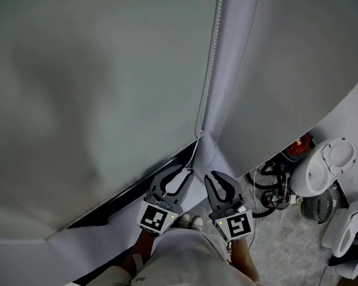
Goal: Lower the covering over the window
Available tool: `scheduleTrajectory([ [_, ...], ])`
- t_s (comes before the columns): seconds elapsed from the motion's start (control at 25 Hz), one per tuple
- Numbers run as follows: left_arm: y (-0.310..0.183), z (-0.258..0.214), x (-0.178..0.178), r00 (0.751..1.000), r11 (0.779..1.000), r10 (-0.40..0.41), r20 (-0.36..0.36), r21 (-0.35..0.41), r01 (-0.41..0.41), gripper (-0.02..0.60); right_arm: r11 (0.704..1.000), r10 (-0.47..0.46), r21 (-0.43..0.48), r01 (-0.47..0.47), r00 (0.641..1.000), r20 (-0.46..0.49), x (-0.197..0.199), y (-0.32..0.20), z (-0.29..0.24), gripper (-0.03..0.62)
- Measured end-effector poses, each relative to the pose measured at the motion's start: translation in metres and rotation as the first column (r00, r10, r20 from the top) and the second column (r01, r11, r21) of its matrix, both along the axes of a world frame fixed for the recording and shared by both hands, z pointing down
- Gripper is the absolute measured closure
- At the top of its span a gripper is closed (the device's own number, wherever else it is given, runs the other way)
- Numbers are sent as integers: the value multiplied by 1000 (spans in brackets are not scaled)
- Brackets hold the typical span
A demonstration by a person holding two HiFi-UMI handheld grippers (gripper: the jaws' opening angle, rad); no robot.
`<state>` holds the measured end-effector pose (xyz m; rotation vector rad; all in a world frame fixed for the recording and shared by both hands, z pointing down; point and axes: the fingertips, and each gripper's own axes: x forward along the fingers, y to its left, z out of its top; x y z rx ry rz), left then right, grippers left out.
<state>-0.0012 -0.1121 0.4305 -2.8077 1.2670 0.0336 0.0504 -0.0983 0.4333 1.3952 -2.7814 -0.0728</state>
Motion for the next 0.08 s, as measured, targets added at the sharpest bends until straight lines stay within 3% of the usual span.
scheduleTrajectory([
  [0.08, -1, 1, 3, 1000, 1000, 3, 2, 3, -3, 486, 1000, 1, 4, -1, 1000, -2, 1, -1, 1, 531],
])
